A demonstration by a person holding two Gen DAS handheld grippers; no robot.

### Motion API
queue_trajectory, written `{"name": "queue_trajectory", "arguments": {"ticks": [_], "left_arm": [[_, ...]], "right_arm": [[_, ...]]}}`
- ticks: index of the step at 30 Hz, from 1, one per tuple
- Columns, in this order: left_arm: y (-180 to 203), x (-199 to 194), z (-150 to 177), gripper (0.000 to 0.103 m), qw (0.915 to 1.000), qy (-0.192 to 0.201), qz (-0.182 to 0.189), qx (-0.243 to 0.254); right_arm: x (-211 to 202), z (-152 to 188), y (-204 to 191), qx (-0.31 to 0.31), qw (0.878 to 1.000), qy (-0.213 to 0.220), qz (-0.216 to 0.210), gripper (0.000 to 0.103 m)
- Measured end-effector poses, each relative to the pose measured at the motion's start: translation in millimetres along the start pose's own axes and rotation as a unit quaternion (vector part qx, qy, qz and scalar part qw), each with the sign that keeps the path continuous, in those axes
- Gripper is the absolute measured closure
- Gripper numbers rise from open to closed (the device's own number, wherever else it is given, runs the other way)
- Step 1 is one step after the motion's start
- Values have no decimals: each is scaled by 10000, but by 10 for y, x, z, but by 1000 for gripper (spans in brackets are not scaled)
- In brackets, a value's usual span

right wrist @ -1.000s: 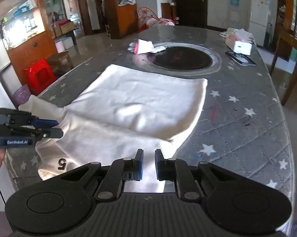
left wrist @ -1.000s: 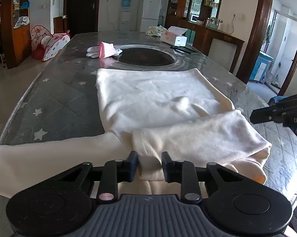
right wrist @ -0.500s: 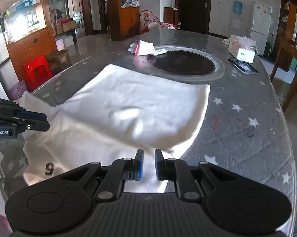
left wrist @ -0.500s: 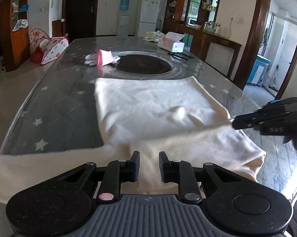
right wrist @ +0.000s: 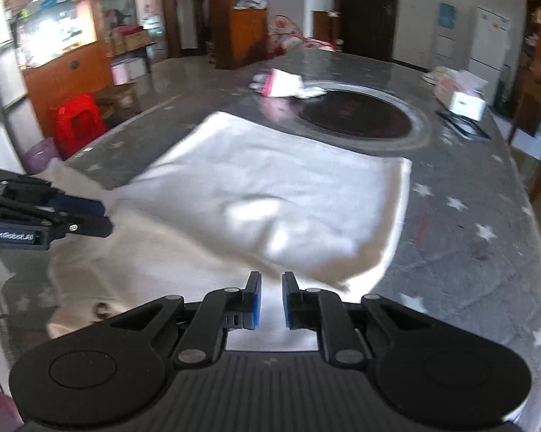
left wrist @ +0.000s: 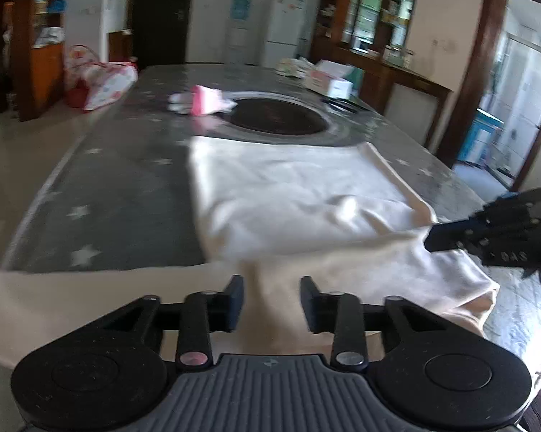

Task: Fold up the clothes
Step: 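Grasp the opposite side edge of the sweatshirt with the left gripper, then lift the side with the left gripper, fold it over the body, release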

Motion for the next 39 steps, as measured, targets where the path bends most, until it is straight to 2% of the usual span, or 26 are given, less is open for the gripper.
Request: {"name": "queue_trajectory", "arguments": {"ticks": [2,5,8,11,14,16,23,25,27,29,31,34,37,39], "left_arm": [[-125,-80,29,62,9998,17,-138,-108],[-335,-198,83,59,9988,18,-348,-331],[-563,-312,143,59,9966,46,-678,-467],[-813,-469,168,54,9928,193,-997,-635],[-1155,-612,189,52,9839,341,-1431,-1016],[-1400,-684,228,50,9745,414,-1770,-1317],[-1969,-760,399,49,9458,440,-2430,-2111],[-2066,-750,433,52,9403,433,-2464,-2308],[-2129,-723,442,52,9389,440,-2399,-2429],[-2150,-716,422,61,9411,514,-2376,-2349],[-2162,-707,397,76,9428,583,-2348,-2291],[-2146,-726,359,93,9431,732,-2288,-2298],[-2060,-793,271,96,9441,964,-2116,-2338],[-1922,-856,134,97,9485,1109,-1899,-2280]], "right_arm": [[26,-15,-172,-126,9998,-1,-177,89],[91,4,-388,-320,9988,-42,-363,79],[188,63,-522,-494,9978,-148,-405,79],[176,51,-554,-577,9976,-121,-368,78],[126,17,-559,-578,9976,-71,-380,77],[91,-1,-565,-597,9975,-36,-377,74],[48,-11,-613,-612,9973,7,-416,71],[46,-12,-623,-612,9972,9,-428,71],[42,-14,-634,-634,9971,9,-431,71],[36,-16,-643,-635,9970,15,-437,71],[27,-20,-649,-635,9970,24,-434,71],[7,-26,-654,-636,9971,44,-422,71],[-31,-43,-641,-611,9972,93,-409,71],[-61,-63,-620,-596,9974,138,-391,71]]}}
Point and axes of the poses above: each gripper's, at about its wrist camera, not at the fingertips, and x roughly the way its jaws point, y to its right, z to its underside, the point moved 10 cm from there along x, roughly the way its jaws point, and after that the axes turned 2 degrees about -x, right-handed, at the moved point
